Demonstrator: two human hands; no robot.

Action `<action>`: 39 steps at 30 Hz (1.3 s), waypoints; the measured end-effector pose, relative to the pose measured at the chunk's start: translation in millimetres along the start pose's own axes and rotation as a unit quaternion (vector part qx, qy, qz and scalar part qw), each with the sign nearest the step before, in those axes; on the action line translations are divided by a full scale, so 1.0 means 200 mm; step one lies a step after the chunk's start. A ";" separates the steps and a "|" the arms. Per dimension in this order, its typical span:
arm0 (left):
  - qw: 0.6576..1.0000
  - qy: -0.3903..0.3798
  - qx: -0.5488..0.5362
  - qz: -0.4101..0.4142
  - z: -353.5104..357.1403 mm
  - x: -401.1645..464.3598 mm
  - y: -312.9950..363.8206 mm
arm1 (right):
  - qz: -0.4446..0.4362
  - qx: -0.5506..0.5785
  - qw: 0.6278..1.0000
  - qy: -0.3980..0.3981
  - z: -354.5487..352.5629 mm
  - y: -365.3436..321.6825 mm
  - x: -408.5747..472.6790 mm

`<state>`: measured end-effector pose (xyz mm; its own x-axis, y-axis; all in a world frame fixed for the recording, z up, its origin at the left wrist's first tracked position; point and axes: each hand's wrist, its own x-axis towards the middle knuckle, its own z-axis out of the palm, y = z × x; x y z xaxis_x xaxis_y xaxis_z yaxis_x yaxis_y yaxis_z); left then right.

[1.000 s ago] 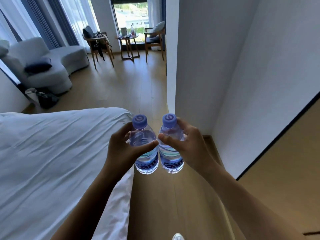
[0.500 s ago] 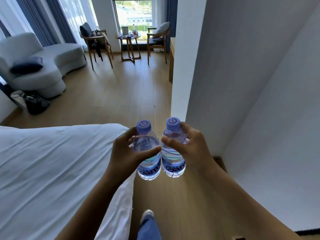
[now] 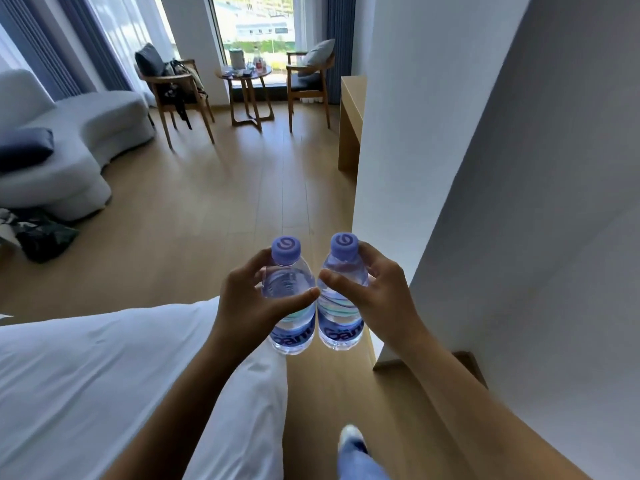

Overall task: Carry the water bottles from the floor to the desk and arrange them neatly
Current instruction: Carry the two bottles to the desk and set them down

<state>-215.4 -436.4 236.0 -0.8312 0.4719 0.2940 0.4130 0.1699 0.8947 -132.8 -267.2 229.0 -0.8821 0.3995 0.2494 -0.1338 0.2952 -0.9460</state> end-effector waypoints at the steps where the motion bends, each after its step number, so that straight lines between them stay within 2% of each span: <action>1: 1.000 0.000 0.002 0.001 0.00 0.08 -0.03 | 0.001 -0.001 1.000 0.001 0.01 0.03 0.08; 16: 1.000 0.020 -0.016 -0.003 0.25 1.64 -0.36 | -0.041 -0.016 0.999 0.020 -0.13 0.41 1.65; 24: 0.999 0.023 -0.013 -0.020 0.31 2.31 -0.59 | -0.017 -0.007 0.999 0.035 -0.12 0.62 2.30; 32: 0.999 -0.006 -0.031 0.007 0.30 3.13 -0.89 | -0.024 -0.029 0.998 0.059 -0.04 0.84 3.06; 39: 0.996 -0.065 -0.028 0.058 0.23 3.84 -1.06 | -0.015 -0.022 0.994 0.105 0.04 0.94 3.74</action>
<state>-924.8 -69.6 256.5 -0.7228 0.5938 0.3536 0.4791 0.0619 0.8756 -822.2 80.0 235.2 -0.7632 0.5611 0.3206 -0.1349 0.3468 -0.9282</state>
